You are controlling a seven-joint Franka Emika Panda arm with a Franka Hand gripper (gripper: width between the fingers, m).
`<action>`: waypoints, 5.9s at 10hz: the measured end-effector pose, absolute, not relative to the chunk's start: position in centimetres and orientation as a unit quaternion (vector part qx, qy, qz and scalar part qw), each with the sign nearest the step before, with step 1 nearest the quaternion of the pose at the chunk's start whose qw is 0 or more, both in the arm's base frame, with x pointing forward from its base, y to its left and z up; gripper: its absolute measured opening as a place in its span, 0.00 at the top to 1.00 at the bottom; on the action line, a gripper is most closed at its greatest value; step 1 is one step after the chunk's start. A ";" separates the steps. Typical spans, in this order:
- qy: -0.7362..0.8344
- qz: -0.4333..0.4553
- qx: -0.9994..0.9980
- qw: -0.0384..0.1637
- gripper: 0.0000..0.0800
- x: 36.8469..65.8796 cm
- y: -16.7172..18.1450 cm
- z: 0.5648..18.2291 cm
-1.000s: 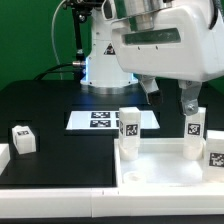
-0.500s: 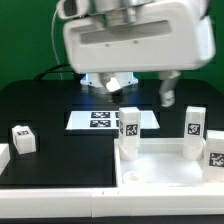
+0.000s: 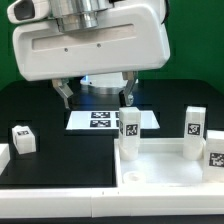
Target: Assemble square table
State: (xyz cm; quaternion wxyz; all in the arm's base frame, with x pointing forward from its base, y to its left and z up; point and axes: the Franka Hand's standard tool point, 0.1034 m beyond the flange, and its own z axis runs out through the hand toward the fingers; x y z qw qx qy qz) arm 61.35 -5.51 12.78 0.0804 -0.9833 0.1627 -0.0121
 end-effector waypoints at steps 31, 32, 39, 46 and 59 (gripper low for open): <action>-0.166 0.408 -0.897 -0.026 0.19 49.4 -18.2 4.4; -0.139 0.415 -0.898 -0.053 0.19 49.1 -18.3 4.2; -0.090 0.430 -0.895 -0.076 0.19 48.3 -18.2 3.6; -0.080 0.425 -0.897 -0.085 0.19 48.4 -18.3 3.2; -0.058 0.441 -0.892 -0.085 0.53 45.5 -18.6 1.2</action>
Offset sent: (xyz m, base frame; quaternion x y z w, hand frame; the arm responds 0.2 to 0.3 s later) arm -0.0568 -0.0611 -0.0168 -0.0883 -0.0380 -0.2221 0.9703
